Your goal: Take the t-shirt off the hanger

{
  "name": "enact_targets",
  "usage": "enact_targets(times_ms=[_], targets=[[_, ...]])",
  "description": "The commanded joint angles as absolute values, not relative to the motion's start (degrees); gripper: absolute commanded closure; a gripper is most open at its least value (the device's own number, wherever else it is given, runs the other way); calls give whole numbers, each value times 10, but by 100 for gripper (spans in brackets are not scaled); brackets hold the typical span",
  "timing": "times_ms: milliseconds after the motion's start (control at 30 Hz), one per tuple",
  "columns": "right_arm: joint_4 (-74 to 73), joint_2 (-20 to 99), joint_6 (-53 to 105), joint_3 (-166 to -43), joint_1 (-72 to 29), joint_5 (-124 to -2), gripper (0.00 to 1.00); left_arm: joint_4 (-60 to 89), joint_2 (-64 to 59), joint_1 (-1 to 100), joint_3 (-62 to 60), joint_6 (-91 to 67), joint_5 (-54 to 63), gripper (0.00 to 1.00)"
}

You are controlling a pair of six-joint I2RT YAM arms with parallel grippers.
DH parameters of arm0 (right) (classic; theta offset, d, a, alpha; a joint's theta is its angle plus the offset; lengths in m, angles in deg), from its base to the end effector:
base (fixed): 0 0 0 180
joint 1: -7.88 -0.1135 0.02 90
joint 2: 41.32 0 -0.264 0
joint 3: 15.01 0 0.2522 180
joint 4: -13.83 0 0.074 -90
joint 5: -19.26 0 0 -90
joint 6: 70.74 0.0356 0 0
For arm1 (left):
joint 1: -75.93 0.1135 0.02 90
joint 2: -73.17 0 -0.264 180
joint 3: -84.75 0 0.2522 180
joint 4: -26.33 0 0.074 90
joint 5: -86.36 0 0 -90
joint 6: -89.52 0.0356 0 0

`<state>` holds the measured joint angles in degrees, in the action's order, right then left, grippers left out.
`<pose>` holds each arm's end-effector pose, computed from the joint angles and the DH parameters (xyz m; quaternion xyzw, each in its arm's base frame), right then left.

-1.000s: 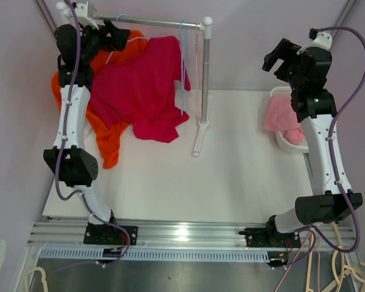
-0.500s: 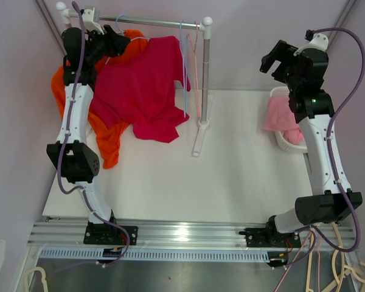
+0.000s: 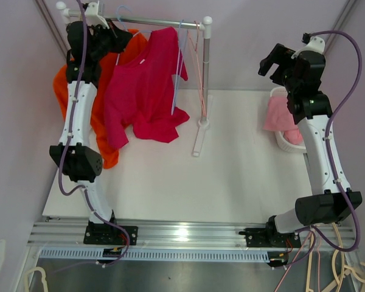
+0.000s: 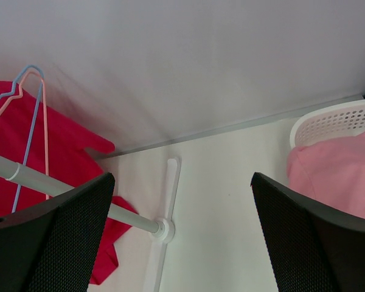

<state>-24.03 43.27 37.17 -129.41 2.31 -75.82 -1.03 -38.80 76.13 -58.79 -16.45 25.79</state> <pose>0.3211 0.0281 0.4864 0.1100 0.7468 0.1005 0.6482 0.4384 -0.0160 0.4981 0.0917 0.6780 -0.2685 0.6782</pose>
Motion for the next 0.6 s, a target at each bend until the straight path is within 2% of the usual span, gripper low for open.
enact_targets(times_ms=[0,167,200,333,433,567], targets=[[-230,404,366,-1285,18,-754,0,-20,-330,716,-623,-181,171,99],[-236,385,365,-1276,17,-737,1,-79,-284,683,-608,-159,67,99],[-244,385,361,-1280,16,-727,0,-87,-274,672,-574,-163,43,99],[-270,379,319,-1304,-45,-677,1,-105,-206,641,-480,-210,-158,99],[-240,336,302,-1261,-86,-629,0,-98,-147,614,-409,-220,-257,99],[-236,294,296,-1223,-145,-544,0,-93,-80,593,-344,-222,-288,99]])
